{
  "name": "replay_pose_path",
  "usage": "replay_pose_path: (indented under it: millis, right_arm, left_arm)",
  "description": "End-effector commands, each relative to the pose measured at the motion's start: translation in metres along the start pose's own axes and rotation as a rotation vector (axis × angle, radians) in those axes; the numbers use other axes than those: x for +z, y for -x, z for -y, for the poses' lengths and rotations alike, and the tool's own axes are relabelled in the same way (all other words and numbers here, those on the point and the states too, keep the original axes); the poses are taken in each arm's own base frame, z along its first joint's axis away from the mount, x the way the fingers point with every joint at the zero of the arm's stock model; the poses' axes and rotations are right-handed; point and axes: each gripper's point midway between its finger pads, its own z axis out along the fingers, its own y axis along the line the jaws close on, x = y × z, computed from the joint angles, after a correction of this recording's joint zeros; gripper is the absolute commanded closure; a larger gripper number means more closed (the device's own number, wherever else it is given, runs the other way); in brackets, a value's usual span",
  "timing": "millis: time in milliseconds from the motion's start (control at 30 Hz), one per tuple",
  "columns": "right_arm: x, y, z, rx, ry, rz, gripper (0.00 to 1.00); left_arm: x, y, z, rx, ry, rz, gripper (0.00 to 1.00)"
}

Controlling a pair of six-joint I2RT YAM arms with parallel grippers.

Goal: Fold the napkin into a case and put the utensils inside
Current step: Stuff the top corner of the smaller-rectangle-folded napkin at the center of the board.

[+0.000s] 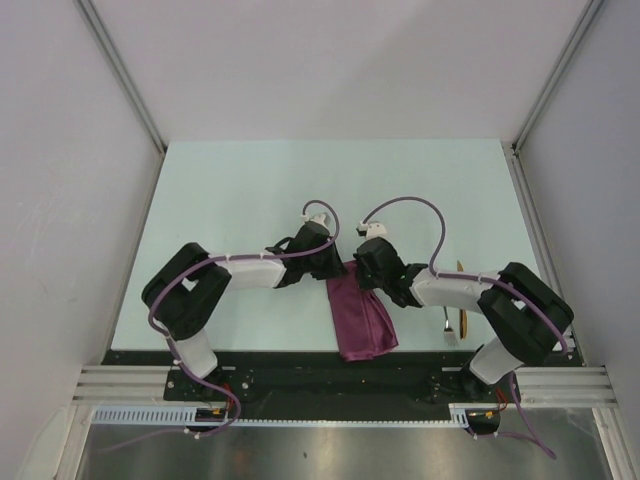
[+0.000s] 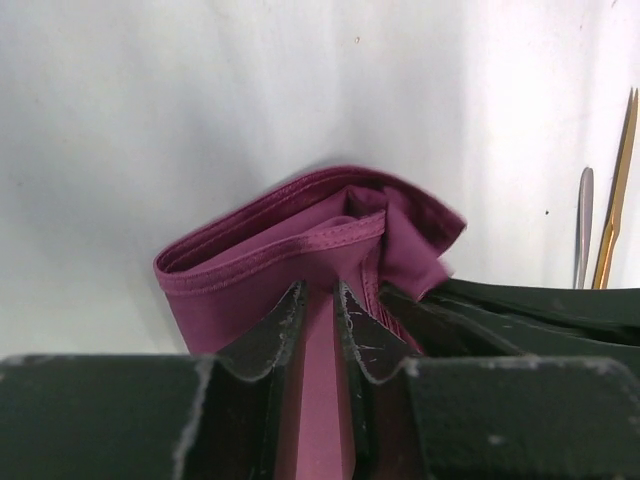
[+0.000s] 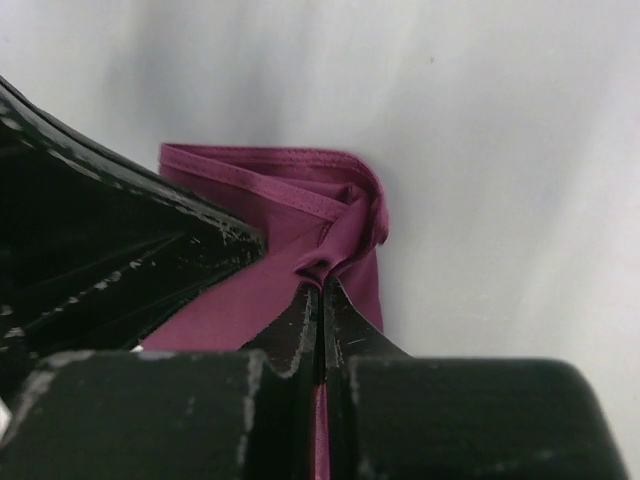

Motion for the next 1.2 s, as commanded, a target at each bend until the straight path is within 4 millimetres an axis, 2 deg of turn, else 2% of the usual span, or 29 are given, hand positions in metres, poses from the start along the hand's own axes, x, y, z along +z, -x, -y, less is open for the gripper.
replay_pose_path:
  millis: [0,133,333,433,567,667,700,733,767,900,967,1100,1167]
  right_arm:
    - [0.004,-0.001,-0.006,-0.032,-0.014,-0.016,1.0]
    - [0.003,-0.001,-0.011,-0.023,-0.005,-0.024,1.0]
    - [-0.003,0.001,-0.036,-0.004,0.14,-0.032,1.0]
    - [-0.002,-0.005,-0.045,0.003,0.205,-0.059,1.0]
    - [0.001,-0.01,-0.04,0.059,0.233,-0.072,1.0]
    - [0.003,-0.015,-0.033,0.084,0.232,-0.082,1.0]
    - [0.004,-0.014,-0.03,0.099,0.23,-0.086,1.0]
    - [0.005,-0.014,-0.03,0.107,0.233,-0.089,1.0]
    - [0.005,-0.016,-0.028,0.117,0.229,-0.095,1.0]
    - [0.004,-0.015,-0.029,0.157,0.238,-0.105,1.0]
    - [0.002,-0.013,-0.031,0.176,0.244,-0.101,1.0]
    - [0.0,-0.011,-0.031,0.208,0.248,-0.1,1.0]
    - [-0.001,-0.01,-0.031,0.222,0.253,-0.101,1.0]
  left_arm:
    - [0.005,0.006,0.009,-0.025,-0.052,0.016,0.8]
    - [0.007,0.006,0.008,-0.026,-0.053,0.014,0.81]
    - [0.009,0.004,0.004,-0.03,-0.053,0.015,0.82]
    - [0.01,0.005,0.005,-0.033,-0.064,0.015,0.82]
    - [0.007,0.005,0.008,-0.029,-0.087,0.015,0.82]
    - [-0.007,0.013,0.012,-0.02,-0.097,0.045,0.75]
    - [-0.012,0.016,0.013,-0.014,-0.093,0.056,0.65]
    - [-0.017,0.019,0.014,-0.005,-0.089,0.068,0.61]
    - [-0.027,0.025,0.015,0.01,-0.07,0.089,0.58]
    - [-0.045,0.033,0.011,0.066,-0.012,0.104,0.49]
    - [-0.048,0.024,0.002,0.107,0.034,0.061,0.48]
    - [-0.044,0.002,-0.01,0.223,0.134,0.008,0.53]
    - [-0.041,-0.001,-0.015,0.274,0.177,0.001,0.53]
